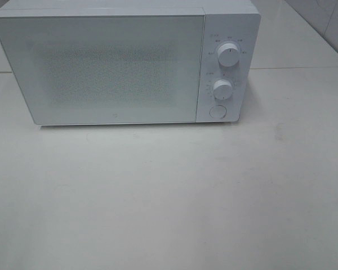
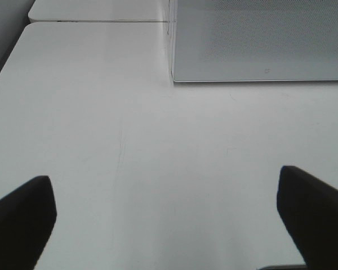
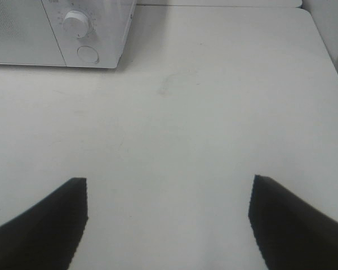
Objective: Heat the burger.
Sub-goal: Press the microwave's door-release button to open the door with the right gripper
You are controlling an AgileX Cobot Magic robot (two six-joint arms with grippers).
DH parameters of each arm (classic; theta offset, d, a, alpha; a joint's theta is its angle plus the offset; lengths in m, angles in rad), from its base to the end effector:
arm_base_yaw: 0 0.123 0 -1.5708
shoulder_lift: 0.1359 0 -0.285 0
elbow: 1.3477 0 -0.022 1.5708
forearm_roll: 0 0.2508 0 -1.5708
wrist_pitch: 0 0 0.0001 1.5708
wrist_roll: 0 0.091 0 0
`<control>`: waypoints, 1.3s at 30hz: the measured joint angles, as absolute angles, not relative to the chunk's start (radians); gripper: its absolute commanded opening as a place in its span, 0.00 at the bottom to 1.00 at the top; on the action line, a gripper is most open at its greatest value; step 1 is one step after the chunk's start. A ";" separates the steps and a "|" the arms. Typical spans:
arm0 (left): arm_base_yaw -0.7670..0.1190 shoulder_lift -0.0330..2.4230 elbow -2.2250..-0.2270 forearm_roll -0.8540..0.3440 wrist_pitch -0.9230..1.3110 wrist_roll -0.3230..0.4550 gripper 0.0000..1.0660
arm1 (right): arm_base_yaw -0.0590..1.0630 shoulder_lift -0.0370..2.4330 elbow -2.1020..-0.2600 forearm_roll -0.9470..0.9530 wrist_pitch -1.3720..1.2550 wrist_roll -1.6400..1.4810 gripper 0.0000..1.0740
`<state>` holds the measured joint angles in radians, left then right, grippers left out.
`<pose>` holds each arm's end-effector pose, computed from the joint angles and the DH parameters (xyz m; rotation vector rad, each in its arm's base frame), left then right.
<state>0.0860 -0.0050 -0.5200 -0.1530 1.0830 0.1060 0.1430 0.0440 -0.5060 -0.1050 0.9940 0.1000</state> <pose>-0.0084 -0.0130 0.2817 0.0317 2.0325 -0.0621 0.0050 -0.0074 0.2848 -0.0450 2.0109 0.0298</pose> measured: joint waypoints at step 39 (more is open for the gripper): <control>0.086 -0.005 -0.520 -0.153 1.083 0.106 0.94 | 0.138 0.402 -0.540 -0.131 0.532 0.082 0.71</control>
<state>0.0860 -0.0050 -0.5200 -0.1530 1.0830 0.1060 0.1380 0.4020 -0.5400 -0.1310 0.5320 0.0820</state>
